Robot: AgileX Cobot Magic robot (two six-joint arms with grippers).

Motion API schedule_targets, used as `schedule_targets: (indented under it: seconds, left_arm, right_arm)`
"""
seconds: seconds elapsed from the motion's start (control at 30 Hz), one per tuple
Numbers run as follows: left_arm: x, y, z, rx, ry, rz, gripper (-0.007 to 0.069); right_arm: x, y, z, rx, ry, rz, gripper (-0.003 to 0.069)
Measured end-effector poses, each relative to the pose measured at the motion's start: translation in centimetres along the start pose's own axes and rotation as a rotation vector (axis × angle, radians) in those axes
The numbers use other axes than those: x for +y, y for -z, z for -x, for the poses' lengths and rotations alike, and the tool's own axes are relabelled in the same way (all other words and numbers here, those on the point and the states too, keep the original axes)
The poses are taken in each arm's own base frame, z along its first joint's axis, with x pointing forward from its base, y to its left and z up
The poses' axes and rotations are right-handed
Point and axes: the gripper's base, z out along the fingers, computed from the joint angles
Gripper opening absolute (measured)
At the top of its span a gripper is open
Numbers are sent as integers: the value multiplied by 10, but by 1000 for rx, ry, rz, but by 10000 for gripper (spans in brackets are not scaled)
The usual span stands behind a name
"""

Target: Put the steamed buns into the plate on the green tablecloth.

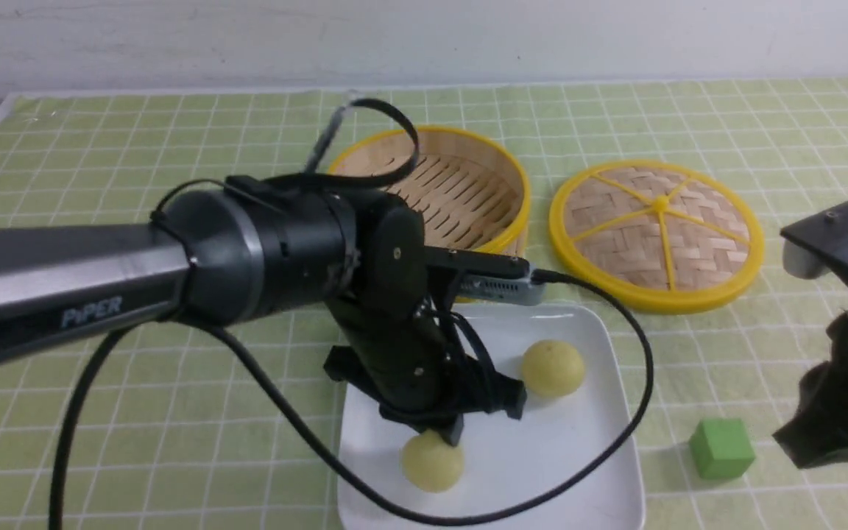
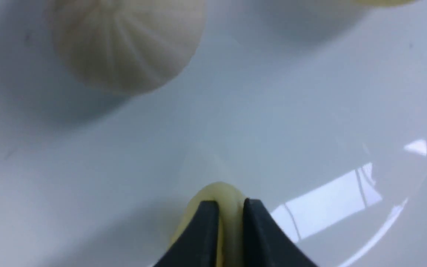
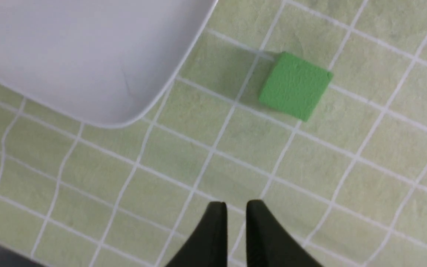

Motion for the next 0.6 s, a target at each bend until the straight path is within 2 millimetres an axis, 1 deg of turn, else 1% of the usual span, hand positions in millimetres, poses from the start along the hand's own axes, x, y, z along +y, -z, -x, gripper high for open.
schedule_targets:
  seconds: [0.1, 0.2, 0.27, 0.3, 0.37, 0.43, 0.47, 0.5, 0.53, 0.6]
  left_arm:
    - [-6, -13, 2, -33, -3, -10, 226]
    - [-7, -16, 3, -40, -3, -13, 325]
    - [-7, -16, 3, -43, -2, -13, 391]
    - [-7, -16, 3, -43, -2, -13, 410]
    - [-7, -15, 3, -39, 5, -13, 451]
    - [-8, -12, 4, -31, 16, -12, 472]
    - [-9, -9, 6, -29, 18, -11, 478]
    - [-10, -4, 8, -30, 20, -8, 483]
    - [-10, -2, 9, -33, 18, -7, 484]
    - [-11, 6, 12, -42, 10, -1, 485]
  right_arm:
    - [3, 23, -18, -36, -4, 4, 100]
    - [6, 53, -40, -153, -18, 8, 102]
    - [9, 76, -63, -263, -25, 15, 104]
    - [9, 84, -72, -308, -22, 18, 104]
    - [12, 101, -100, -424, -11, 31, 106]
    - [12, 109, -126, -506, 1, 36, 107]
    - [12, 107, -144, -544, 7, 34, 108]
    - [11, 105, -157, -583, 10, 36, 108]
    - [11, 103, -161, -603, 11, 37, 108]
    - [9, 94, -175, -701, 12, 46, 108]
